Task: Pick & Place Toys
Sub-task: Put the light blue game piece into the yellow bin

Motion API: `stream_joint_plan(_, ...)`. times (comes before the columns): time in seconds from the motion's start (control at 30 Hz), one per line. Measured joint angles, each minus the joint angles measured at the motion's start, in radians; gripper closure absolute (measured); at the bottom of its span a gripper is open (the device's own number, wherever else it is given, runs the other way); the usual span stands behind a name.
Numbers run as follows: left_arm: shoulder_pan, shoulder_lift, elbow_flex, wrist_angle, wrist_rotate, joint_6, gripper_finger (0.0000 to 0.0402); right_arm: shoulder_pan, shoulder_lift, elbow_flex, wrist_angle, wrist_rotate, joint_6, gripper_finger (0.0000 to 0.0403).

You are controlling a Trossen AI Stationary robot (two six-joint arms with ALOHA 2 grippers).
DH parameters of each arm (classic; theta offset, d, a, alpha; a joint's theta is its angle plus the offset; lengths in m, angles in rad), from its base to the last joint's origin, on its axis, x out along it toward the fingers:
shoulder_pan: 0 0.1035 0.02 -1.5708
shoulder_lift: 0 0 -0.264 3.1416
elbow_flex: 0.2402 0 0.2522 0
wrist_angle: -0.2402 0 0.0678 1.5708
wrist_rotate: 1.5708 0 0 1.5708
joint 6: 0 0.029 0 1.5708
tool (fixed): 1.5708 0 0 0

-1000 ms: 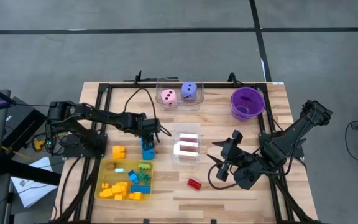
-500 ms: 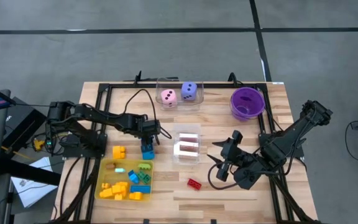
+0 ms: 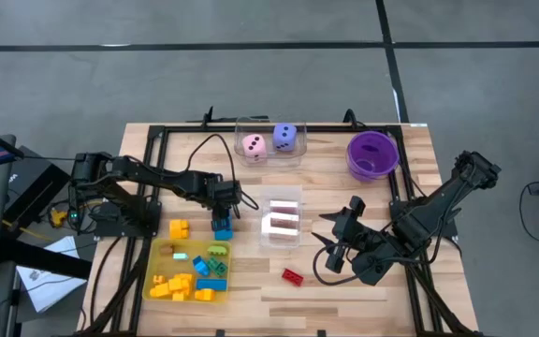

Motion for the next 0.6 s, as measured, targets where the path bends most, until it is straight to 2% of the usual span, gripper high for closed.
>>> stream_joint_plan(0.2, 0.000, 0.021, 0.000, 0.001, 0.006, 0.000, 0.0240, 0.000, 0.000, 0.000, 0.000, -0.005, 0.000, 0.0178)
stream_joint_plan(0.43, 0.001, 0.122, 0.007, 0.009, 0.014, 0.008, 0.0241, 0.000, 0.000, 0.000, 0.000, -0.023, 0.000, 0.0178)
stream_joint_plan(0.6, 0.005, 0.125, 0.005, 0.013, 0.026, 0.018, 0.0254, 0.000, 0.000, 0.000, 0.000, -0.023, 0.000, 0.0178)
